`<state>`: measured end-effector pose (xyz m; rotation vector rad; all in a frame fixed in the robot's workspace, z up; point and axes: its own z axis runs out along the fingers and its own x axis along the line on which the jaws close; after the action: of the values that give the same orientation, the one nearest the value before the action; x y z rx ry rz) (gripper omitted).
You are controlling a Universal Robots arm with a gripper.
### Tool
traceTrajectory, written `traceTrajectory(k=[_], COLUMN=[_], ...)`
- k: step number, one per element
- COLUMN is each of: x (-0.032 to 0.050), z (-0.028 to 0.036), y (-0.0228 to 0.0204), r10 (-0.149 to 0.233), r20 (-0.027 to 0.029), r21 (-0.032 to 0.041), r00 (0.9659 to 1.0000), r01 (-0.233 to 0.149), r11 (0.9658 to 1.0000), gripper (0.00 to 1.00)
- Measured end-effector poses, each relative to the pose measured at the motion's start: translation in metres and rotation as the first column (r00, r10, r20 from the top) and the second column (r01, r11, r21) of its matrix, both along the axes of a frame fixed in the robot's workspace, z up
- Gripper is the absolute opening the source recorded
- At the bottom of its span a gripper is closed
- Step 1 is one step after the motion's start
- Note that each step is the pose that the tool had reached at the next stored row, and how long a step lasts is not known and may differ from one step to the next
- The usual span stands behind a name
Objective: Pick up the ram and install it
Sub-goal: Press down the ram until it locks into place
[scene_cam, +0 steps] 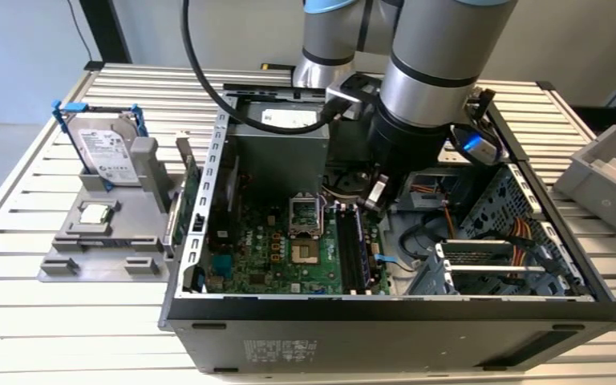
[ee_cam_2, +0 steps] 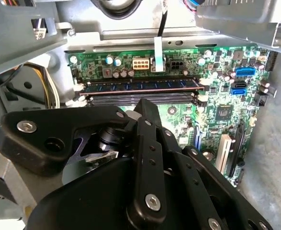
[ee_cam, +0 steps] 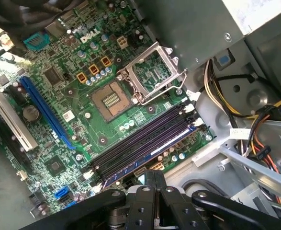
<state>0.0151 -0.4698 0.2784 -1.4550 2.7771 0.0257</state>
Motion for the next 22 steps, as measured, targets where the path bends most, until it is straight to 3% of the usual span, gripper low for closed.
traceTrajectory(k=[3,11,22], x=[0.0,0.0,0.0], z=[0.0,0.0,-0.0003], y=[0.0001,0.0006,0.0012], r10=[0.021,0.075,0.145], r20=[-0.0035,-0.0068,-0.0138], r21=[0.0002,0.0003,0.001], r00=[0.9998,0.9972,0.9893], r01=[-0.021,-0.075,-0.145], r11=[0.9998,0.9972,0.9894], gripper=[0.0,0.0,0.0])
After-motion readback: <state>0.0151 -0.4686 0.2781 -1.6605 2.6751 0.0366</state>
